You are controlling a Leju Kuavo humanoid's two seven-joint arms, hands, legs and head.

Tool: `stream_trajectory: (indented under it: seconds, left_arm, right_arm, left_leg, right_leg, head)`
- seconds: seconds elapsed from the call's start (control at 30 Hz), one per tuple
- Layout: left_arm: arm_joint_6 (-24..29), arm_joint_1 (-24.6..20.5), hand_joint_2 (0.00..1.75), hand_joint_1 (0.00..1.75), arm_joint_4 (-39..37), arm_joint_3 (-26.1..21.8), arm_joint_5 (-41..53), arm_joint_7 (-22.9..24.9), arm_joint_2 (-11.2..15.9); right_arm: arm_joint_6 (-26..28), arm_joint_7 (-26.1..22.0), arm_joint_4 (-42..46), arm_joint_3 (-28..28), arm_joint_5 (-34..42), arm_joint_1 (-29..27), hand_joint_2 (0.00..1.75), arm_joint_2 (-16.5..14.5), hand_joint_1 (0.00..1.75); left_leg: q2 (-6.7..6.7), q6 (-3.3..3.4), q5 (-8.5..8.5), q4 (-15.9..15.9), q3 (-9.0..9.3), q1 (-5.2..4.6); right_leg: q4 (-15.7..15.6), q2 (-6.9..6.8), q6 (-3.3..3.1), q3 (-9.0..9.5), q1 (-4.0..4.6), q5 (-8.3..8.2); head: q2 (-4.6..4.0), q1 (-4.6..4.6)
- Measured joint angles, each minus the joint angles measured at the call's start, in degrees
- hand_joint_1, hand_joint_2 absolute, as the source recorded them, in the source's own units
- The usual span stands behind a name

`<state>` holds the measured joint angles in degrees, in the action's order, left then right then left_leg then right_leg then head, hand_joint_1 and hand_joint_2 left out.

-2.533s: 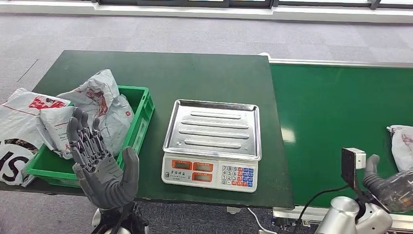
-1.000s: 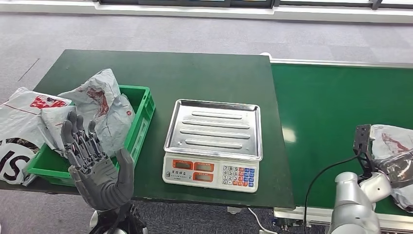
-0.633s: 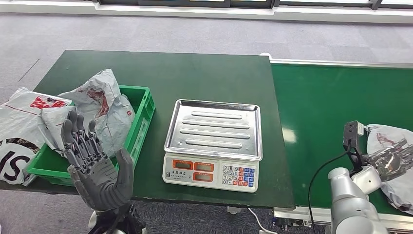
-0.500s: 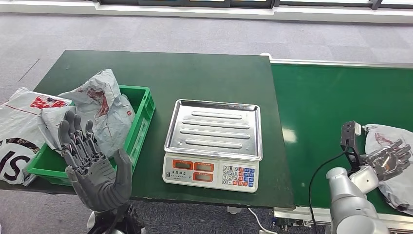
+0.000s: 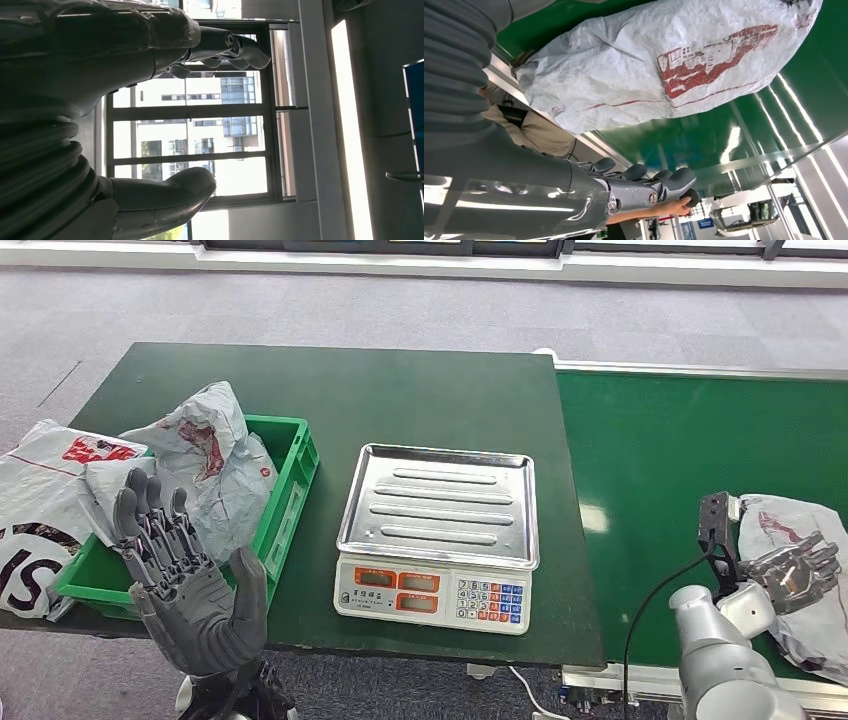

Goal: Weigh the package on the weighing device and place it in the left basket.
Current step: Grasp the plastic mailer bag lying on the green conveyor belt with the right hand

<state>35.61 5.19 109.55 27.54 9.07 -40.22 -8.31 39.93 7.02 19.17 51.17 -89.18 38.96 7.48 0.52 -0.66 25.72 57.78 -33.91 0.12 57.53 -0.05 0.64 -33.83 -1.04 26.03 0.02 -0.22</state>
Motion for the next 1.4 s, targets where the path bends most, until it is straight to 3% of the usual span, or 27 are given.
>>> stream_trajectory:
  seconds: [0.53,1.4]
  left_arm:
    - [-0.51,0.48,1.75,0.0,0.35,0.0,-0.81,0.0,0.02]
    - [-6.68,-0.17,1.75,0.0,-0.07,-0.76,-1.81,0.02,-0.95]
  right_arm:
    - [0.0,1.69,-0.92,-1.28,-0.08,0.04,1.75,0.13,0.0]
    - [-2.09,0.97,-2.21,0.9,3.6,-3.99,1.75,1.27,0.0]
  left_leg:
    - [0.01,0.0,0.0,0.0,0.0,0.0]
    - [-0.04,0.0,0.0,0.0,0.01,0.0]
  right_leg:
    - [0.0,0.0,0.0,0.0,0.0,0.0]
    - [-0.01,0.02,0.0,-0.02,0.0,0.0]
  head:
    - [0.0,0.0]
    - [0.0,0.0]
